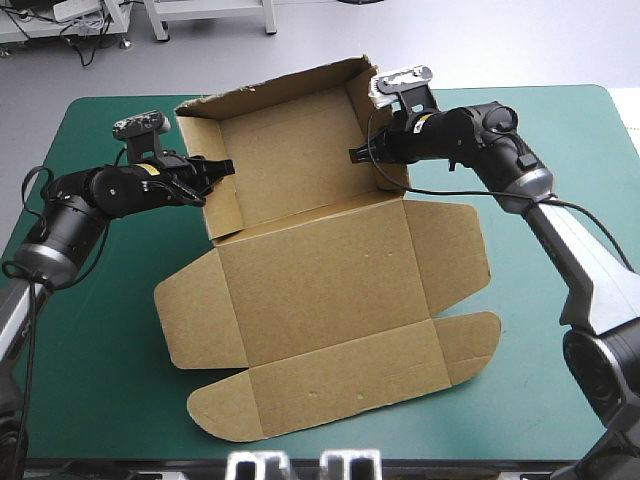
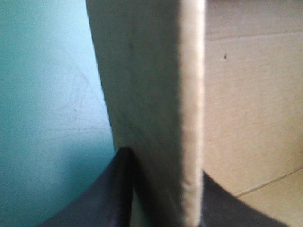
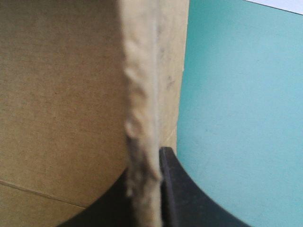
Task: Fold the box
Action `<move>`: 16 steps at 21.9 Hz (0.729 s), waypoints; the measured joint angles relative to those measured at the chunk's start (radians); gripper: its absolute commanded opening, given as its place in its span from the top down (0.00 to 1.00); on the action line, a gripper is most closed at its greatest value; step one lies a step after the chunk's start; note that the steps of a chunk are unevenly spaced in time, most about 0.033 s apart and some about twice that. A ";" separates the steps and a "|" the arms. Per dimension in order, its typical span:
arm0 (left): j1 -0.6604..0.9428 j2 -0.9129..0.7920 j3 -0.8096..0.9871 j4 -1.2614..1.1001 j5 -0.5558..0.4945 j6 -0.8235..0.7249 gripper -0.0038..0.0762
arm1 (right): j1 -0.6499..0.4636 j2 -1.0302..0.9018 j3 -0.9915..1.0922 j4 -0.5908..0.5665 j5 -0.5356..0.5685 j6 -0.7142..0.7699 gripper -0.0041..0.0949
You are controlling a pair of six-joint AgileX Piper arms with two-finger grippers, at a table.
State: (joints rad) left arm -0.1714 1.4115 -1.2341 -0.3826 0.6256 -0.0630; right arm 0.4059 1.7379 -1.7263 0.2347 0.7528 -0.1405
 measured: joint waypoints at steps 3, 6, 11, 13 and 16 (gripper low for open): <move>-0.054 0.058 0.001 0.040 0.004 0.063 0.97 | -0.004 0.004 -0.001 -0.087 0.073 0.014 0.98; -0.088 0.115 0.002 0.046 0.031 0.063 0.97 | -0.005 0.037 -0.006 -0.158 0.181 0.056 0.98; -0.107 0.210 0.002 0.053 0.141 0.063 0.97 | -0.004 0.120 -0.007 -0.182 0.312 0.081 0.98; -0.111 0.244 0.002 0.067 0.201 0.063 0.97 | -0.003 0.158 -0.007 -0.172 0.367 0.088 0.98; -0.125 0.282 -0.041 0.124 0.298 0.054 0.97 | -0.002 0.214 -0.009 -0.157 0.429 0.110 0.98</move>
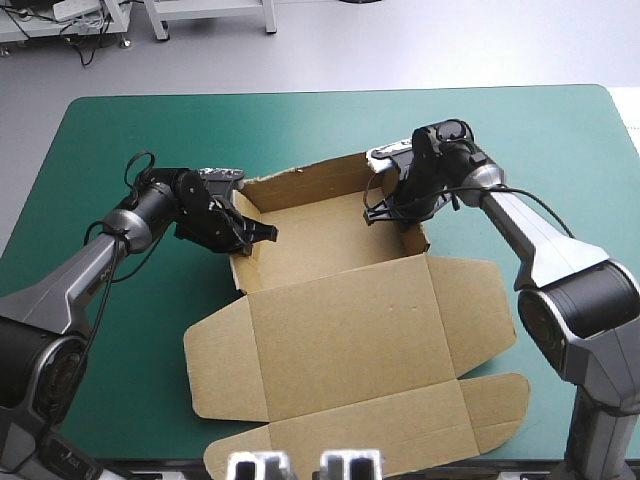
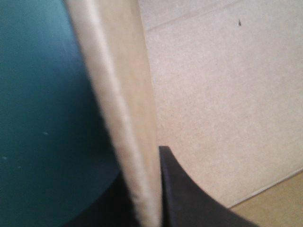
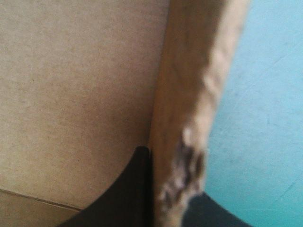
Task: Fold the box
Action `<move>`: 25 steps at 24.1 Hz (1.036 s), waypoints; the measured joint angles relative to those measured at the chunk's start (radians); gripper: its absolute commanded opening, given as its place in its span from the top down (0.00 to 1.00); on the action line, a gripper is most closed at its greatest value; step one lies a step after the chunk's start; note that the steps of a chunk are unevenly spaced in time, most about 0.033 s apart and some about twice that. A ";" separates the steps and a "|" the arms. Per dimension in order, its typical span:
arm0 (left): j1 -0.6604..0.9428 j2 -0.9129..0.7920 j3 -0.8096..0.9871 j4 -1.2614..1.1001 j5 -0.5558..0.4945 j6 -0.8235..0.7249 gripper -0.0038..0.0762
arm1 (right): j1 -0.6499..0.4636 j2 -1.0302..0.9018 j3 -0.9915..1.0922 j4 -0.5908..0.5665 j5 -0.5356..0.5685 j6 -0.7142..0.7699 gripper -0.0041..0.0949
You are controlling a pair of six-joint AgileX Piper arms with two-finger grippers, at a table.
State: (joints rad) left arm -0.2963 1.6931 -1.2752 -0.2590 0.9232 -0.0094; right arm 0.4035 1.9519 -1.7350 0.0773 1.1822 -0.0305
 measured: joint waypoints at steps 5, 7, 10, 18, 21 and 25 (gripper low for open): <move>-0.038 0.037 -0.085 0.126 0.128 -0.038 0.97 | 0.008 0.031 0.000 0.051 0.025 0.014 0.98; -0.050 0.054 -0.135 0.165 0.165 -0.047 0.97 | 0.010 0.034 -0.001 0.057 0.024 0.019 0.98; -0.071 0.076 -0.219 0.214 0.213 -0.056 0.97 | 0.009 0.034 -0.008 0.054 0.021 0.019 0.98; -0.117 0.156 -0.280 0.259 0.285 -0.082 0.97 | 0.009 0.035 -0.010 0.038 0.043 0.023 0.98; -0.121 0.161 -0.282 0.259 0.287 -0.087 0.92 | 0.009 0.038 -0.010 0.020 0.046 0.036 0.95; -0.121 0.162 -0.283 0.253 0.293 -0.042 0.46 | 0.009 0.038 -0.010 0.012 0.046 0.009 0.59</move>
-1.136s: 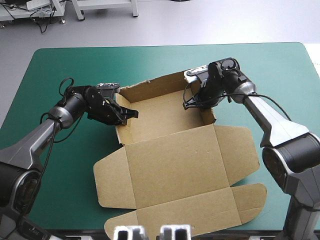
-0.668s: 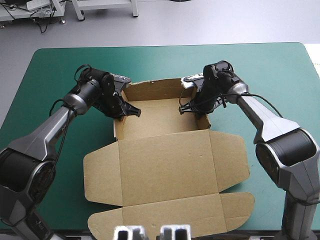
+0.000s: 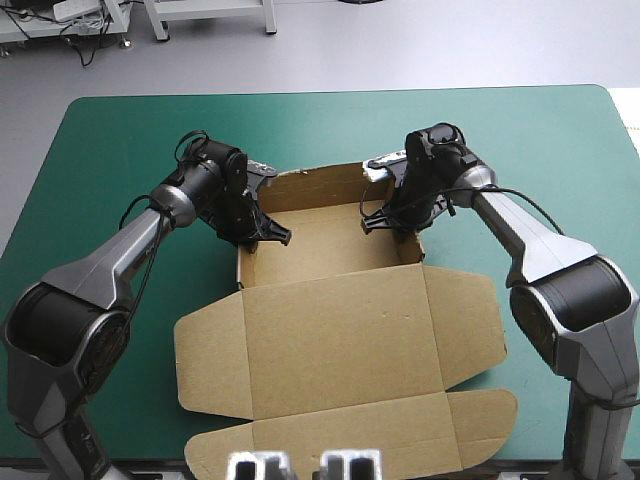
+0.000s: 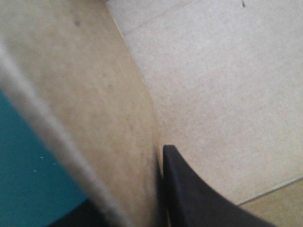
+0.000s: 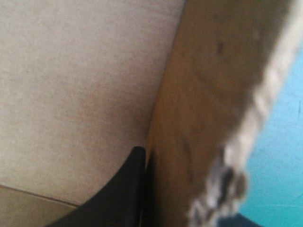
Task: Fold the box
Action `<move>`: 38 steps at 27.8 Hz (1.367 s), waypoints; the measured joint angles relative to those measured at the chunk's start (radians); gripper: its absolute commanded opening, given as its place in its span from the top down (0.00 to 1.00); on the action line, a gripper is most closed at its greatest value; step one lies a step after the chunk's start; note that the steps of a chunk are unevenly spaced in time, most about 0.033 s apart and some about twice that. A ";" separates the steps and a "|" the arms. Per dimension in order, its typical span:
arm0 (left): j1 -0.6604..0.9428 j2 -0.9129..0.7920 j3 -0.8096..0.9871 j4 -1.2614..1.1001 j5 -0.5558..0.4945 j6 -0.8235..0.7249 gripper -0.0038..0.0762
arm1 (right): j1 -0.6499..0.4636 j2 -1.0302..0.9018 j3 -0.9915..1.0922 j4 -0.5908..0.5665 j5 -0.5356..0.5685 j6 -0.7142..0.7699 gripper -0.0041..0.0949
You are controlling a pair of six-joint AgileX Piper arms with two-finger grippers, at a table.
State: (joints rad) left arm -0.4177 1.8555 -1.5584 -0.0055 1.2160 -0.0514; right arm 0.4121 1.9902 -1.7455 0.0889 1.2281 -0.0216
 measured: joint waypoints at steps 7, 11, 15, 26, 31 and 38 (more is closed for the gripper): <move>-0.011 0.002 0.000 0.045 0.012 -0.028 0.23 | 0.009 0.000 -0.006 0.034 0.000 -0.046 0.18; -0.011 -0.011 0.000 0.052 0.012 -0.032 0.23 | 0.010 -0.011 -0.007 0.017 0.000 -0.046 0.18; -0.011 -0.060 0.000 0.054 0.004 -0.034 0.23 | 0.010 -0.049 -0.027 -0.021 0.001 -0.046 0.18; -0.011 -0.262 0.000 0.081 -0.040 0.001 0.24 | 0.011 -0.231 -0.111 -0.048 0.010 -0.102 0.19; -0.011 -0.443 0.000 0.090 0.021 0.068 0.53 | 0.011 -0.349 -0.117 -0.048 0.017 -0.153 0.21; -0.011 -0.735 0.086 0.090 0.034 0.131 0.96 | 0.011 -0.417 -0.117 -0.049 0.018 -0.178 0.21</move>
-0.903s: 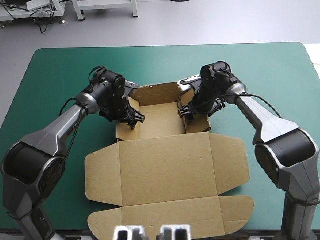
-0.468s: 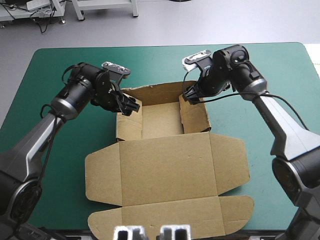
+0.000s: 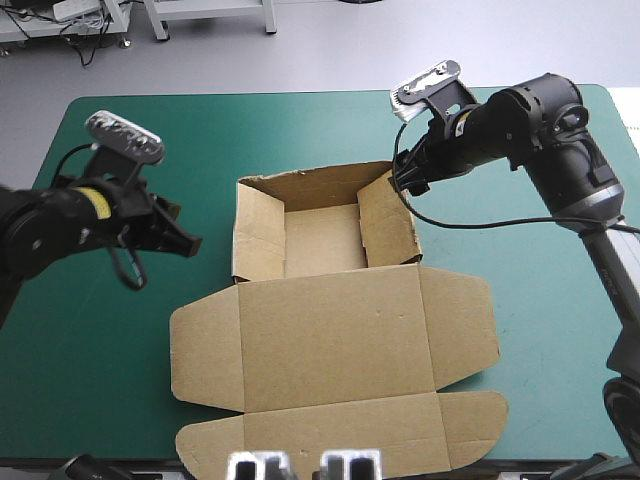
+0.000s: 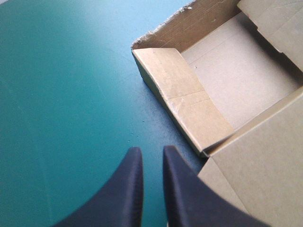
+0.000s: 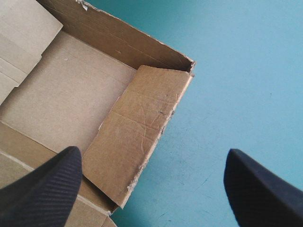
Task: Fold the box
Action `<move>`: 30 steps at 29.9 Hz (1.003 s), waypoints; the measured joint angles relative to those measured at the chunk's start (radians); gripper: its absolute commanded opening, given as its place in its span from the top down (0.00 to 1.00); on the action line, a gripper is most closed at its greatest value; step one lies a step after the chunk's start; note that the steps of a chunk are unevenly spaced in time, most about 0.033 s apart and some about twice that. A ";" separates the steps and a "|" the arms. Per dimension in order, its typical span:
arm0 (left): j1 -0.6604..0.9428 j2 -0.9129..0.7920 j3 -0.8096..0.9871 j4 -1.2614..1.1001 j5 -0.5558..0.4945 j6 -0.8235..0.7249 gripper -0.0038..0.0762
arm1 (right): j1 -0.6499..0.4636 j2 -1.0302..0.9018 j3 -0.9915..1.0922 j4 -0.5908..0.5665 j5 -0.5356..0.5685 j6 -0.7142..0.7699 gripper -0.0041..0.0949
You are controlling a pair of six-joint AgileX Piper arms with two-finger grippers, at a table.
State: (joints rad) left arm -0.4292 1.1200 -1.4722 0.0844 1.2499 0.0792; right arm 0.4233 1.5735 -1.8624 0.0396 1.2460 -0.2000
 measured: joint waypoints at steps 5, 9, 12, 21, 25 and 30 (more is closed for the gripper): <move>0.000 -0.198 0.140 0.001 0.000 0.010 0.96 | 0.000 0.029 0.000 0.000 0.000 0.000 0.21; 0.000 -0.326 0.273 0.003 0.000 -0.020 0.96 | 0.000 0.093 0.001 0.000 0.000 0.000 0.21; 0.000 -0.388 0.356 0.008 0.001 -0.055 0.96 | 0.000 0.157 0.001 0.000 0.000 0.005 0.21; 0.000 -0.420 0.479 0.011 0.001 -0.079 0.96 | 0.000 0.389 0.003 0.001 -0.006 0.039 0.21; 0.000 -0.420 0.479 0.013 0.001 -0.086 0.96 | 0.000 0.447 0.008 0.025 -0.011 0.044 0.34; 0.000 -0.420 0.479 0.019 0.001 -0.087 0.96 | 0.000 0.460 0.008 0.037 -0.052 0.046 0.80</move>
State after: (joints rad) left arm -0.4292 0.7000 -0.9935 0.1029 1.2511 -0.0075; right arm 0.4233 2.0336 -1.8541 0.0766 1.1936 -0.1542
